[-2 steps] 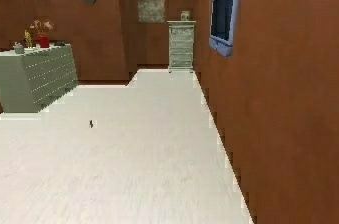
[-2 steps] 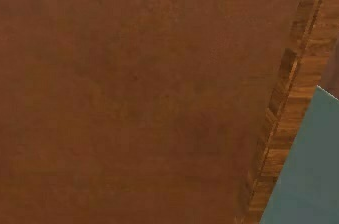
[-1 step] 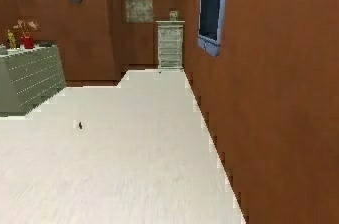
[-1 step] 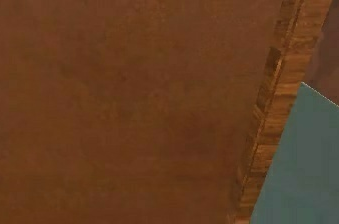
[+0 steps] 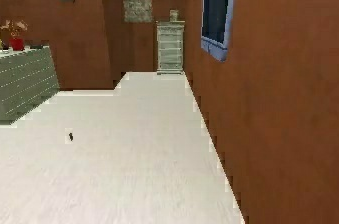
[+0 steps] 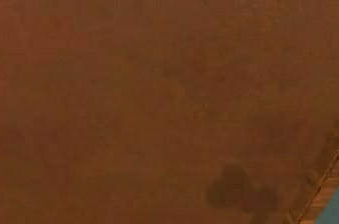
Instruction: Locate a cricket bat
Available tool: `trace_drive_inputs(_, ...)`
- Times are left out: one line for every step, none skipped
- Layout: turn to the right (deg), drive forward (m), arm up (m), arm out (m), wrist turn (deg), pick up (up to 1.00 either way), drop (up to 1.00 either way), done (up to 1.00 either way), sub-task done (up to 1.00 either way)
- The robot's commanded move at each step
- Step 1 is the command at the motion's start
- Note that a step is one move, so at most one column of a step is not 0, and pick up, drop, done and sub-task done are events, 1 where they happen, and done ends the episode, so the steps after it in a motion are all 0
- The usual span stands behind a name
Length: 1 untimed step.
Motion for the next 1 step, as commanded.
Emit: trace_drive_inputs(-45.0, 0.00, 0.00, 0.00, 0.0, 0.00, 0.00, 0.00, 0.00)
